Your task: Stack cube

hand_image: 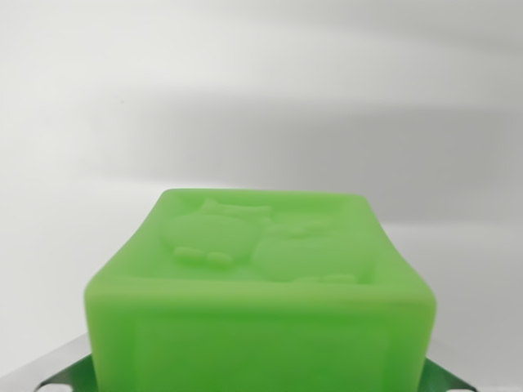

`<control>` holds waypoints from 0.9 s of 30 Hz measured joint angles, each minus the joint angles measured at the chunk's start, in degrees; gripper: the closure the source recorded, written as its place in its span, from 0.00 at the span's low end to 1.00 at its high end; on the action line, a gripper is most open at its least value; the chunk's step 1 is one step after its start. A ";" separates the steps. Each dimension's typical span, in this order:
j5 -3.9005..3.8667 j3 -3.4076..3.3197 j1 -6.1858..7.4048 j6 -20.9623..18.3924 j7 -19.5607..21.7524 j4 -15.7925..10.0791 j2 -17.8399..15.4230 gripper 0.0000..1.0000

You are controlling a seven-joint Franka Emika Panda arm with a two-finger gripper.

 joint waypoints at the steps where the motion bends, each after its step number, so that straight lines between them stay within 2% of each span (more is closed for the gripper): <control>1: 0.07 -0.08 -0.11 0.05 0.08 -0.15 -0.09 1.00; 27: 1.34 -1.90 -2.82 0.79 2.39 -3.11 -2.27 1.00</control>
